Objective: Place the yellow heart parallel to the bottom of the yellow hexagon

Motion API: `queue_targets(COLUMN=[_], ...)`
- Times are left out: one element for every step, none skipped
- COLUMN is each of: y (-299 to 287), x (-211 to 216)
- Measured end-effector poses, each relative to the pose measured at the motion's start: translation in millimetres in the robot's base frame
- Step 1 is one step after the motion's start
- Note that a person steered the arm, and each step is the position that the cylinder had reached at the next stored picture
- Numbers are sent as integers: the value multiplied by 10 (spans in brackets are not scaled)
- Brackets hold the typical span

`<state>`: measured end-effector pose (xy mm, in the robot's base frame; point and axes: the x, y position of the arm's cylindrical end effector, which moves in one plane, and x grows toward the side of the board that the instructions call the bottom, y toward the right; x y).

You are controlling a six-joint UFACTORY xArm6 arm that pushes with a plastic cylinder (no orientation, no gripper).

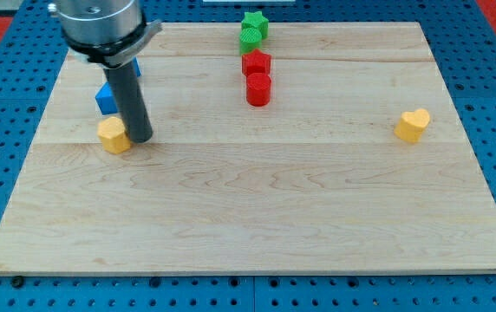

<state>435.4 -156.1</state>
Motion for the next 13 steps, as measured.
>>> queue_targets(y=[-114, 63, 409, 936, 1509, 2059, 2518, 2830, 3022, 3148, 3361, 3805, 4061], x=[-8, 7, 10, -30, -110, -154, -206, -242, -266, -420, -549, -598, -551])
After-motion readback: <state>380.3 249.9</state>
